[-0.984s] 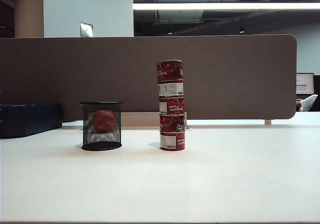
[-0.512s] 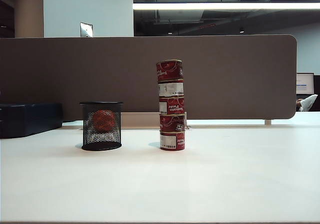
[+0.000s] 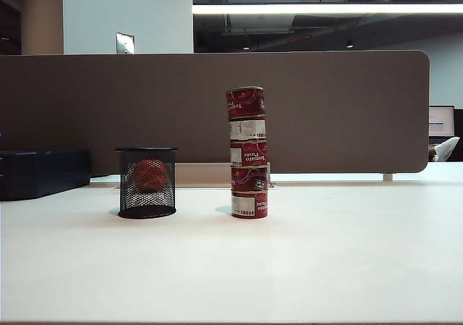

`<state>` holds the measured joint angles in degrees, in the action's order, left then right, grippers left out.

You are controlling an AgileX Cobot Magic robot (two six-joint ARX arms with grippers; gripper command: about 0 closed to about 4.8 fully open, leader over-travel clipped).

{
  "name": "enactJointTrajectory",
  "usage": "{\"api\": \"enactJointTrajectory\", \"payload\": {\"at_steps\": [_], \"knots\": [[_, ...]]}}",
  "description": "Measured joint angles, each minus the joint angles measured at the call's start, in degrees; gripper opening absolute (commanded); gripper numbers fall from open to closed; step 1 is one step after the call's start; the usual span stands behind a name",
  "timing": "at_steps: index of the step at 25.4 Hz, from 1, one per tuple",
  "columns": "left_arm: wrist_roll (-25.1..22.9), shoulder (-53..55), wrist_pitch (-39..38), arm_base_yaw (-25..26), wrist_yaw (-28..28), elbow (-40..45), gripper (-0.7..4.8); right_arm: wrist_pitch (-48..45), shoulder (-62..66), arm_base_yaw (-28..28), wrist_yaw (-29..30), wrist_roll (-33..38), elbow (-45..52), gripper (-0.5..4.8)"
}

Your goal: Take a can of tomato sauce from the stacked ones and place it on the table.

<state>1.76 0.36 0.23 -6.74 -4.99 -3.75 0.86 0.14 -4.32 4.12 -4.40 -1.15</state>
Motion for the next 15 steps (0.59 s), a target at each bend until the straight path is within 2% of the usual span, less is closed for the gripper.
{"api": "enactJointTrajectory", "payload": {"at_steps": [12, 15], "knots": [[1.1, 0.0, 0.2, 0.0, -0.4, 0.0, -0.06, -0.5, 0.0, -0.5, 0.1, 0.5, -1.0, 1.44], [3.5, 0.0, 2.6, 0.0, -4.9, 0.0, -0.06, -1.2, 0.0, -0.4, 0.1, 4.8, -3.9, 1.44]]}}
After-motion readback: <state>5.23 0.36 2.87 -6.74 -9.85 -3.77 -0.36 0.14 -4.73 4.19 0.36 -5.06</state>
